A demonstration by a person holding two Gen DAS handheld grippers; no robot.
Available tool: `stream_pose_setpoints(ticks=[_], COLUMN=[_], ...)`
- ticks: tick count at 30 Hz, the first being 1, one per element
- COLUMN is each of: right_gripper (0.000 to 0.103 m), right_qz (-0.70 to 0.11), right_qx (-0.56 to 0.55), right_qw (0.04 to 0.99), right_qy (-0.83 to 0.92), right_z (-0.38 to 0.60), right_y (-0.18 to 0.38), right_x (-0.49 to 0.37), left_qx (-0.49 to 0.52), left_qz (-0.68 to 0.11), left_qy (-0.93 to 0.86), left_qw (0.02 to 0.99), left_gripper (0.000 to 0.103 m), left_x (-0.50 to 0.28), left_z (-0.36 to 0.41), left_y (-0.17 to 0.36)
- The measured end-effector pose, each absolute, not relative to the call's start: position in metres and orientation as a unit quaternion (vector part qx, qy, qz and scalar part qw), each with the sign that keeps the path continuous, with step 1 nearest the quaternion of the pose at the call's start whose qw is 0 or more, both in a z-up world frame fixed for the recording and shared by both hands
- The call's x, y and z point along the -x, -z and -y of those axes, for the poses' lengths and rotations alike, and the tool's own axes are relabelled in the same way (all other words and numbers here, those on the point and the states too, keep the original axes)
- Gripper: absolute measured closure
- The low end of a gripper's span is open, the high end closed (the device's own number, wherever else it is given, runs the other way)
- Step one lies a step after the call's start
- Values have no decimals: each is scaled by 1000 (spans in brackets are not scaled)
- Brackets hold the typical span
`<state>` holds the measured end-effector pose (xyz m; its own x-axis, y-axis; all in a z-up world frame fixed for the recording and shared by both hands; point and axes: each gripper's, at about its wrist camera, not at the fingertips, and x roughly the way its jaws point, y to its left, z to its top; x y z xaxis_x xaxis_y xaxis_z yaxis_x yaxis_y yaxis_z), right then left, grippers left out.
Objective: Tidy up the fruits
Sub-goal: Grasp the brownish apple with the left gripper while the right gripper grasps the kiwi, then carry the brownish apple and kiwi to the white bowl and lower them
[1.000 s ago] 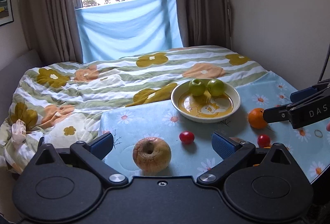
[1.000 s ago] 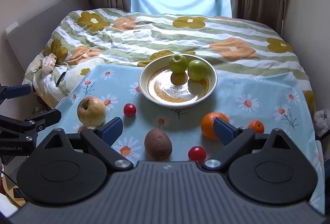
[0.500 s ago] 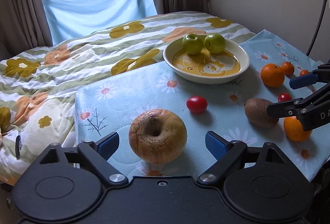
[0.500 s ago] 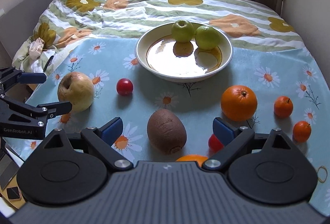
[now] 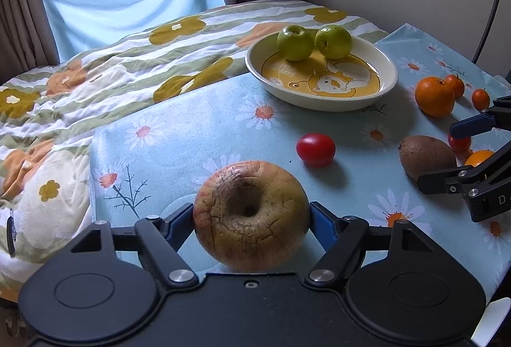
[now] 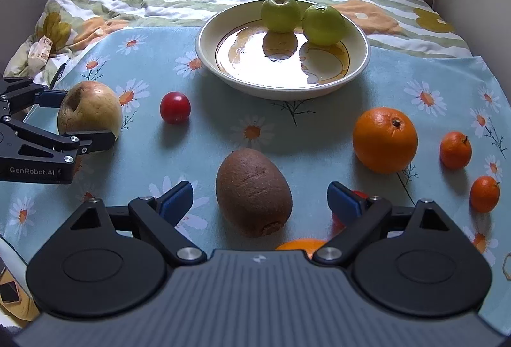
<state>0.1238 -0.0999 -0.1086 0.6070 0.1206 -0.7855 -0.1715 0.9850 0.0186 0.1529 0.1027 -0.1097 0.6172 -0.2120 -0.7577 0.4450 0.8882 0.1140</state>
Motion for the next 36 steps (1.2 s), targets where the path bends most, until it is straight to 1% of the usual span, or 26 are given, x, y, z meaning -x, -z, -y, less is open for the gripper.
stream_pose_setpoints(ticks=[8, 9, 11, 15, 20, 22, 24, 25, 27, 32, 36], right_gripper=[1, 7, 11, 17, 20, 23, 29, 30, 36, 40, 41], right_qz=[-444, -445, -449, -447, -444, -441, -439, -437, -436, -431, -427], right_qx=[42, 44, 48, 56, 54, 57, 62, 64, 66, 69, 70], right_qw=[891, 890, 888, 887, 888, 888, 888, 889, 889, 889, 889], right_qy=[-85, -87, -90, -96, -107, -114, -121, -123, -125, -138, -150], right_z=[96, 95, 94, 93, 95, 95, 95, 95, 97, 102, 107], right_y=[118, 119, 121, 123, 124, 123, 122, 122, 122, 120, 113], right_x=[-130, -130, -131, -129, -128, -128, -128, -129, -130, -130, -126], left_qx=[-154, -153, -152, -154, -145, -138, -128, -123, -118, -107, -95], left_qz=[-396, -398, -398, -397, -402, -405, -409, -412, -414, -412, -407], left_qy=[185, 184, 182, 178, 161, 148, 136, 131, 122, 102, 84], left_qw=[886, 886, 886, 887, 890, 891, 893, 893, 894, 899, 904], left_gripper=[24, 24, 24, 24, 24, 24, 24, 24, 24, 24, 24], left_x=[-148, -148, -144, -136, -126, -120, -114, -111, -104, -89, -78], left_z=[-103, -103, -105, -107, -109, -109, -110, -110, -109, -102, -95], left_y=[109, 109, 109, 109, 109, 109, 109, 108, 108, 102, 92])
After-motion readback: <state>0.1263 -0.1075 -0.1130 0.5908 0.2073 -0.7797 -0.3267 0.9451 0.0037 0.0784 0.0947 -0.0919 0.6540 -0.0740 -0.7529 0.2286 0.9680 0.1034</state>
